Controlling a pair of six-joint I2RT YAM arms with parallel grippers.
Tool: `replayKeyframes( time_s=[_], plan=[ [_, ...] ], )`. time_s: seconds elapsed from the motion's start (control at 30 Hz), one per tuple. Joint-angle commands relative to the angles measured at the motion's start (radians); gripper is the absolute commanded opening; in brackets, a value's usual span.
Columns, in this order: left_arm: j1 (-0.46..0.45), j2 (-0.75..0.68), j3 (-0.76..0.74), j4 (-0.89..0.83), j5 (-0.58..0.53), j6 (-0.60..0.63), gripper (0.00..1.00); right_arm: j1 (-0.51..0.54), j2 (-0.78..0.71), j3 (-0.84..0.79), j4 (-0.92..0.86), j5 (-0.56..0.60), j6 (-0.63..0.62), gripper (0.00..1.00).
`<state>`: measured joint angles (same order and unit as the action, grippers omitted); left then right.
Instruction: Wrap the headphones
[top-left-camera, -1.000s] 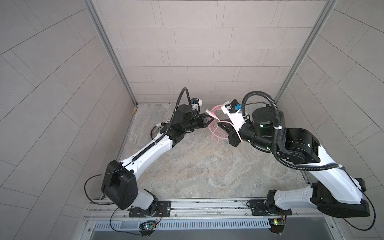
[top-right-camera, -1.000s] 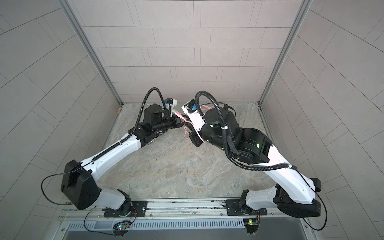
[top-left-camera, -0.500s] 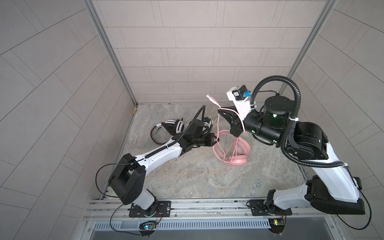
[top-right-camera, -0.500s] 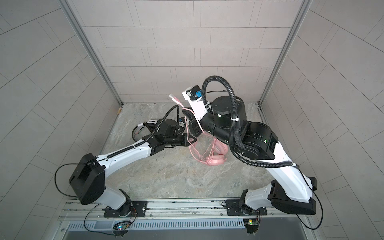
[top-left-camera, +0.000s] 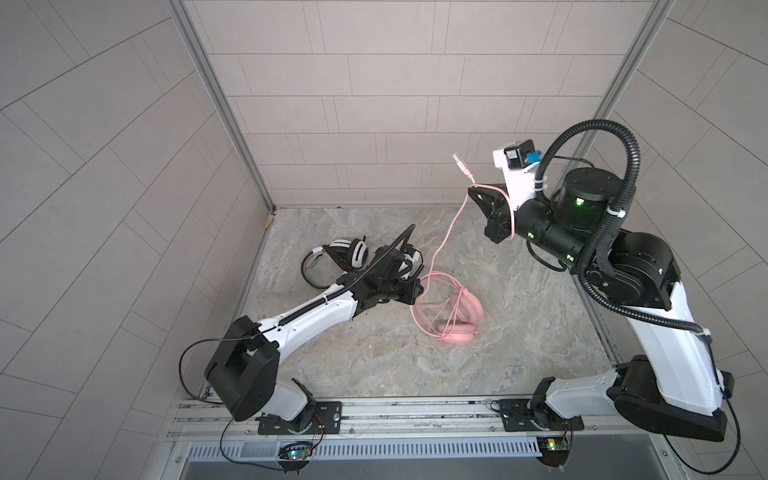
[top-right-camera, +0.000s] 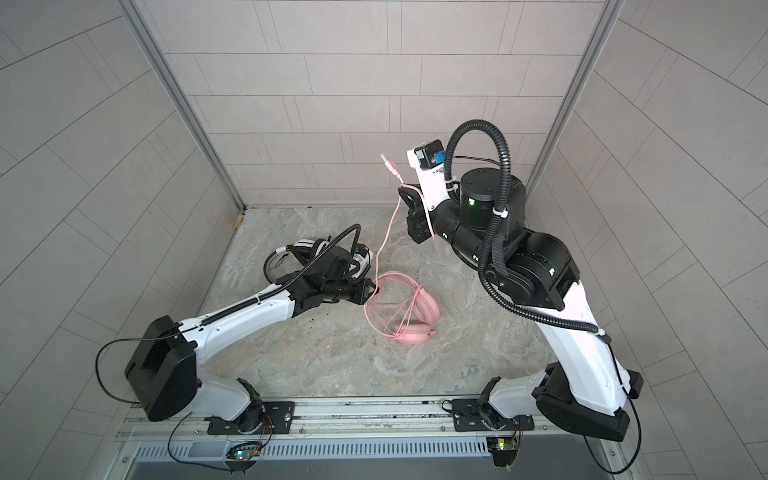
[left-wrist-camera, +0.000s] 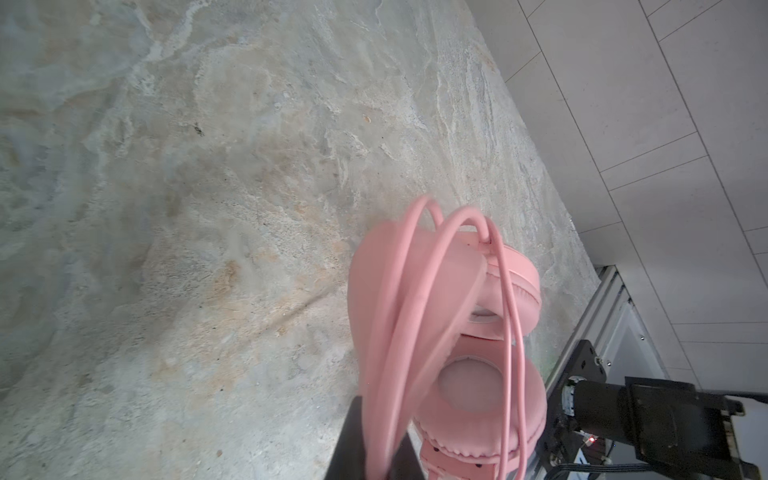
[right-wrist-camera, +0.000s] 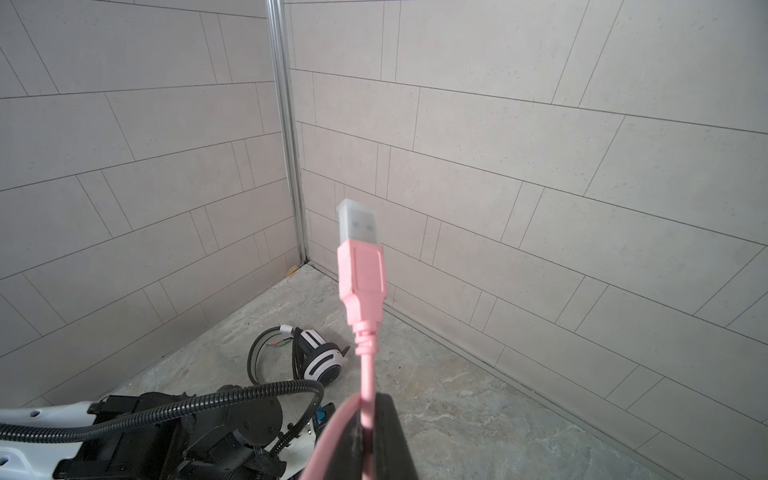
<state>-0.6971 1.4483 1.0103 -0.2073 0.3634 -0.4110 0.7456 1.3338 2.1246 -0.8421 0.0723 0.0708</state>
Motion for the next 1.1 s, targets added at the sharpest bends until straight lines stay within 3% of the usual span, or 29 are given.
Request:
replayKeyframes(
  time_s=[0.0,0.2,0.6,0.87,1.07],
  plan=[
    [0.06,-0.047,-0.045,-0.012,0.004,0.031,0.0,-0.021,-0.043,0.012,0.011,-0.007,0.002,0.0],
    [0.24,-0.066,-0.153,0.131,0.186,-0.061,0.0,-0.032,-0.096,-0.074,0.023,-0.002,0.014,0.0],
    [0.431,-0.078,-0.089,0.246,0.318,-0.198,0.0,-0.032,-0.262,-0.381,0.0,-0.072,0.096,0.0],
    [0.457,-0.068,-0.03,0.138,0.278,-0.116,0.0,-0.032,-0.294,-0.311,-0.06,-0.033,0.074,0.0],
    [0.455,-0.066,-0.056,0.159,0.278,-0.128,0.0,-0.032,-0.225,-0.215,-0.049,-0.134,0.097,0.0]
  ],
)
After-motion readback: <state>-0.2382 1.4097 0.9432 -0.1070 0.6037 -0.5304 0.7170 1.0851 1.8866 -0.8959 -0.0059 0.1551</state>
